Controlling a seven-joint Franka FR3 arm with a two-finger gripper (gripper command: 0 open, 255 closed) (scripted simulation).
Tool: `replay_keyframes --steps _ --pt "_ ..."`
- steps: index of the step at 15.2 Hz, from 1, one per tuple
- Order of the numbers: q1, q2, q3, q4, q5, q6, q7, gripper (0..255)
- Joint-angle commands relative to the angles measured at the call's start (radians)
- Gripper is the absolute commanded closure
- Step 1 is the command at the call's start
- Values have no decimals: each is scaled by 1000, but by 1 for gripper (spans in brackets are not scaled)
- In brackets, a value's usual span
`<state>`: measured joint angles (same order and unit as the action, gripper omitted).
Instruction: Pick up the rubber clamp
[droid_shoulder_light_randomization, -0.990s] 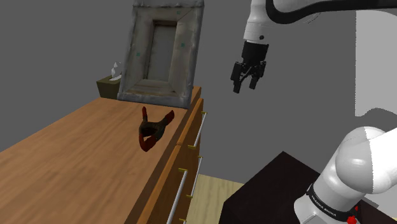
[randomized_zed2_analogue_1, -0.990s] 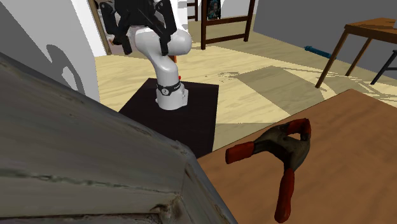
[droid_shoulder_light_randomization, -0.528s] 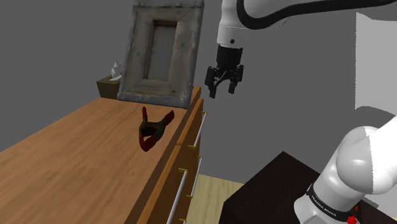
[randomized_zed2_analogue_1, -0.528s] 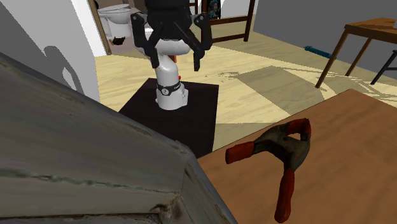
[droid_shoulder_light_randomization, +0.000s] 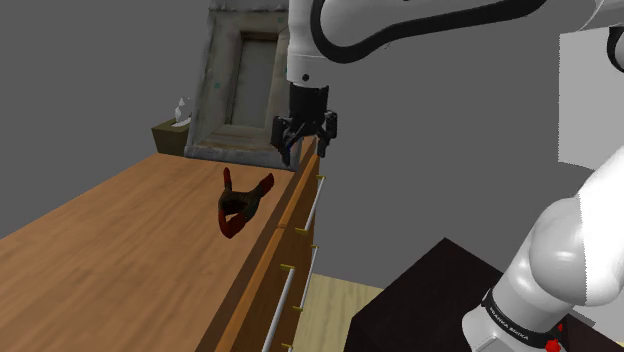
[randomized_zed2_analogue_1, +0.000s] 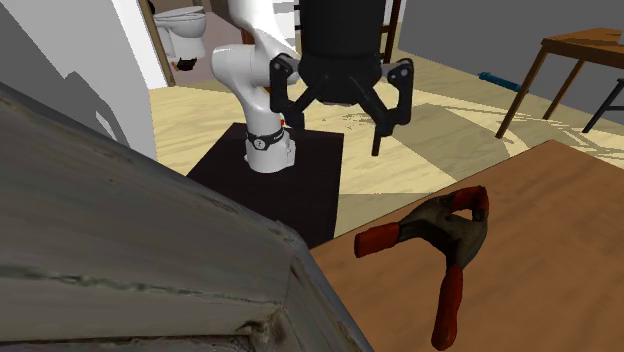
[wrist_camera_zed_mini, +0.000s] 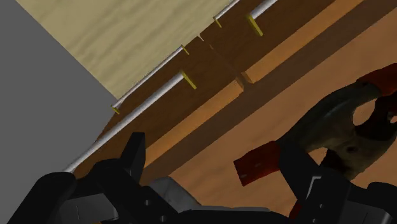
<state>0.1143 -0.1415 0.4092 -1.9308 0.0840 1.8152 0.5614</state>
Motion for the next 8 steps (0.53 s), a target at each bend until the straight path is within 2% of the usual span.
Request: replay_keyframes --steps 1,5,8 --pt "13 84 33 75 -33 3 64 0" --pt "55 251 73 232 -114 -8 176 0" --pt "105 385 87 374 -182 -35 252 0"
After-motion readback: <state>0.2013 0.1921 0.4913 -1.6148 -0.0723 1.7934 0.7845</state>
